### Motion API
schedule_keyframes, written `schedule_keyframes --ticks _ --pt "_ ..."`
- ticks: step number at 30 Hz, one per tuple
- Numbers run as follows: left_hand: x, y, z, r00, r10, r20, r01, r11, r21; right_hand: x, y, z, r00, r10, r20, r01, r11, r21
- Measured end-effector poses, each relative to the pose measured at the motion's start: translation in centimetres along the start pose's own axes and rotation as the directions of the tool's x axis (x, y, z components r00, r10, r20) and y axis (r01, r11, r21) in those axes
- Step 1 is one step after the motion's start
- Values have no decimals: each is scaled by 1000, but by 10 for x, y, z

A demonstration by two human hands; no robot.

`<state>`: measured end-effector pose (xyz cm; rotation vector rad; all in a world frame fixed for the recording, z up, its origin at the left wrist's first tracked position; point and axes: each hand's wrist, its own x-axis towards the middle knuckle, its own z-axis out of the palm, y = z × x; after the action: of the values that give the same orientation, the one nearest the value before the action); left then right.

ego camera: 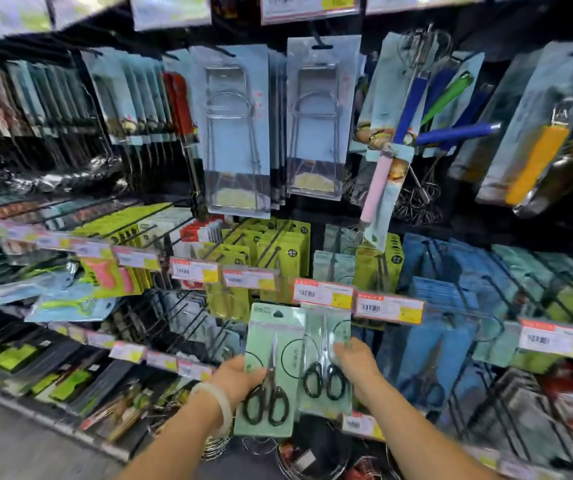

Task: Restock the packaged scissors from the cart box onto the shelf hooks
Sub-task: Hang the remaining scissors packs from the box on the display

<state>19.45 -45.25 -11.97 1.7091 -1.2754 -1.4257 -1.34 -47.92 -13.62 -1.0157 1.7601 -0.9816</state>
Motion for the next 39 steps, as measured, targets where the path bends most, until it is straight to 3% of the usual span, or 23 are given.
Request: schedule_keyframes --ticks 3,7,9,11,13,20,29,30,32,34,36,39 --pt "9 -5 -5 999 -14 31 14 1000 6 2 -7 3 999 -51 13 51 999 -8" --pt "21 -12 -5 998 -20 53 21 1000 -14 -7 10 3 985 -155 81 166 974 -153" --pt "23 -15 -3 997 -19 70 20 1000 -19 -7 17 0 982 -188 -10 187 979 -76" --pt "24 -15 -1 996 -13 87 13 1000 2 -5 11 -5 978 -159 -132 165 985 39" --pt "27 -15 1 994 -13 106 15 1000 -19 -2 4 -7 982 -124 -139 139 985 103" --pt "27 -8 6 992 5 125 -2 1000 -19 17 0 5 1000 -13 -22 14 999 47" --pt "34 -11 6 993 -21 119 26 999 -45 29 4 4 975 174 -138 -182 982 -48" --pt "36 -12 8 992 -18 123 24 999 -49 24 6 3 983 151 -103 -155 987 -29" --pt "40 -13 14 991 -15 130 22 999 -49 8 11 3 988 117 99 -124 990 72" --pt "44 -12 24 989 -13 148 24 997 -70 -7 16 7 959 52 278 -73 995 63" --pt "47 -10 35 986 -7 166 23 995 -97 -15 21 12 959 -39 281 37 999 16" --pt "47 -3 50 992 34 118 -25 996 -82 -18 19 7 983 -113 147 109 993 36"
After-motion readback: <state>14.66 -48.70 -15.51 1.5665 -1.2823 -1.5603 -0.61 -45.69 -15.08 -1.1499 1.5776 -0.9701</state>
